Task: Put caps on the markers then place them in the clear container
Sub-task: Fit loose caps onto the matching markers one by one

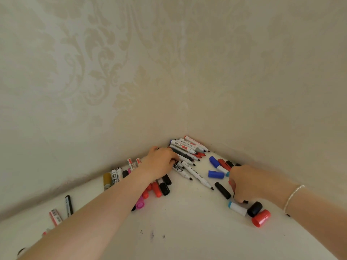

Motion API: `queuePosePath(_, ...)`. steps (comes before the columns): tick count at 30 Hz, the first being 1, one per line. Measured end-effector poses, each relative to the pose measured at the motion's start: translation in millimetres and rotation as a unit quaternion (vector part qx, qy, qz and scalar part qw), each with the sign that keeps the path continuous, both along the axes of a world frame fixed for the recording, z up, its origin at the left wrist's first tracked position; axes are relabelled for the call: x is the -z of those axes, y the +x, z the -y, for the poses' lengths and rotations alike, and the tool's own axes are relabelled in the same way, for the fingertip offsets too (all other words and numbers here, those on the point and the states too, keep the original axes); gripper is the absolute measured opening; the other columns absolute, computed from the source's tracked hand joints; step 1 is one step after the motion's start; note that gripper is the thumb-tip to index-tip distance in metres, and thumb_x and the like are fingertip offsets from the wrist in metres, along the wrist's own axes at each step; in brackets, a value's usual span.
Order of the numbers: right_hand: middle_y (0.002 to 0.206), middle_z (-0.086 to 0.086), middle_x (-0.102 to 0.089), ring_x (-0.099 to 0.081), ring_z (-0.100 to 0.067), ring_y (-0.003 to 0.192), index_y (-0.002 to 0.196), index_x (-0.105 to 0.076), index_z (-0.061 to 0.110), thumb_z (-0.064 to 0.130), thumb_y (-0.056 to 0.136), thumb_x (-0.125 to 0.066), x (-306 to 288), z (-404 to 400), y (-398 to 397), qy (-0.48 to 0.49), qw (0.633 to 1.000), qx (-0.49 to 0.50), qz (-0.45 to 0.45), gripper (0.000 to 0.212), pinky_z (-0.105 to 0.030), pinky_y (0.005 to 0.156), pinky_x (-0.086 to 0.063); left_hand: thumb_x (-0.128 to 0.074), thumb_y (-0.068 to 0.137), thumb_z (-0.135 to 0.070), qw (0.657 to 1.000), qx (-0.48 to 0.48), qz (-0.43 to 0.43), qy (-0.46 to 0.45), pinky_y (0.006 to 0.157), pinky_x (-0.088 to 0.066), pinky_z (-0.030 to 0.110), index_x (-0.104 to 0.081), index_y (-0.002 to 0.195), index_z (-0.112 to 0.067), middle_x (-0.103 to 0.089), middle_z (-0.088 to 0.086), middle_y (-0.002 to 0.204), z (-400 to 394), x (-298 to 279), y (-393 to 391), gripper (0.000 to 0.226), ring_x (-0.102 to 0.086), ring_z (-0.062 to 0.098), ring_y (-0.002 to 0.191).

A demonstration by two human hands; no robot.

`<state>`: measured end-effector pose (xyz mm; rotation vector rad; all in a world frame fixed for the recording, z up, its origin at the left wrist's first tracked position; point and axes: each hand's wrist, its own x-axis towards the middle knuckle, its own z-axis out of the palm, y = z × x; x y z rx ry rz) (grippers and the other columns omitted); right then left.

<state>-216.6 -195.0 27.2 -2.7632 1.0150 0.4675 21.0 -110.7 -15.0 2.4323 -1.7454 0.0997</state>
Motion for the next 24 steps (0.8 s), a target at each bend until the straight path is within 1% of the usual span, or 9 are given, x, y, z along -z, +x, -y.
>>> queuePosePath(3,0.088,-0.001,-0.057,-0.050,-0.012,0.072,0.100,-0.059,0.010,0.016,0.083,-0.061,-6,5,1,0.012,0.998,0.034,0.053,0.018,-0.018,0.059,-0.039,-0.046,0.095,-0.017,0.999,-0.004,0.010,0.030,0.101,-0.032,0.032,-0.062,0.123,-0.029,-0.056,-0.006,0.130,4,-5,1,0.034,-0.051,0.015,0.119)
queuePosePath(8,0.078,-0.002,-0.057,-0.051,-0.013,0.061,0.080,-0.049,0.016,0.014,0.079,-0.067,-10,14,8,0.087,0.960,0.080,0.255,0.019,-0.019,0.050,-0.037,-0.046,0.092,-0.005,0.994,-0.008,0.036,0.100,0.084,-0.045,0.030,-0.061,0.125,-0.029,-0.054,-0.001,0.130,14,-16,-2,0.044,-0.055,0.021,0.113)
queuePosePath(12,0.089,-0.014,-0.066,-0.065,-0.018,0.060,0.093,-0.056,0.008,0.002,0.084,-0.066,-8,8,16,0.253,0.850,0.137,0.441,0.015,-0.027,0.058,-0.056,-0.051,0.090,-0.008,0.979,0.017,0.126,0.159,0.085,-0.049,0.036,-0.066,0.115,-0.027,-0.062,0.003,0.113,21,-17,-6,0.035,-0.060,0.023,0.102)
queuePosePath(14,0.089,-0.018,-0.068,-0.065,-0.020,0.062,0.092,-0.059,0.005,0.000,0.083,-0.067,-11,6,18,0.295,0.798,0.156,0.503,0.012,-0.027,0.064,-0.057,-0.051,0.091,-0.013,0.975,0.039,0.179,0.124,0.095,-0.038,0.033,-0.066,0.108,-0.024,-0.063,0.000,0.108,21,-18,-8,0.026,-0.057,0.021,0.105)
queuePosePath(16,0.090,-0.019,-0.070,-0.067,-0.024,0.071,0.094,-0.062,0.002,0.001,0.083,-0.067,-15,6,18,0.327,0.743,0.177,0.556,0.012,-0.031,0.072,-0.058,-0.050,0.093,-0.021,0.982,0.058,0.177,0.042,0.101,-0.028,0.031,-0.065,0.107,-0.021,-0.064,-0.001,0.105,17,-25,-13,0.020,-0.055,0.019,0.104)
queuePosePath(18,0.093,-0.019,-0.070,-0.069,-0.028,0.080,0.098,-0.064,0.002,0.002,0.085,-0.065,-20,7,18,0.370,0.681,0.202,0.599,0.014,-0.034,0.075,-0.058,-0.052,0.095,-0.028,0.991,0.065,0.102,-0.057,0.106,-0.025,0.029,-0.062,0.108,-0.019,-0.066,-0.004,0.094,10,-37,-20,0.019,-0.058,0.014,0.087)
queuePosePath(20,0.095,-0.018,-0.071,-0.071,-0.028,0.086,0.099,-0.064,0.003,0.001,0.087,-0.062,-26,7,18,0.427,0.612,0.212,0.631,0.013,-0.033,0.074,-0.058,-0.055,0.094,-0.031,0.985,0.074,-0.057,-0.148,0.104,-0.034,0.028,-0.060,0.109,-0.021,-0.067,-0.007,0.092,0,-51,-31,0.018,-0.057,0.007,0.074)
queuePosePath(22,0.095,-0.017,-0.071,-0.071,-0.028,0.089,0.100,-0.063,0.004,-0.001,0.087,-0.060,-31,7,18,0.472,0.551,0.211,0.655,0.014,-0.033,0.074,-0.058,-0.058,0.094,-0.030,0.953,0.091,-0.219,-0.188,0.090,-0.048,0.026,-0.061,0.109,-0.021,-0.069,-0.006,0.097,-8,-64,-44,0.018,-0.064,0.008,0.085)
queuePosePath(24,0.096,-0.018,-0.071,-0.071,-0.029,0.091,0.102,-0.063,0.003,-0.001,0.087,-0.059,-36,6,19,0.500,0.505,0.207,0.672,0.016,-0.035,0.078,-0.057,-0.057,0.095,-0.024,0.913,0.107,-0.340,-0.197,0.078,-0.054,0.025,-0.062,0.110,-0.015,-0.067,-0.004,0.088,-13,-72,-55,0.018,-0.068,0.010,0.080)
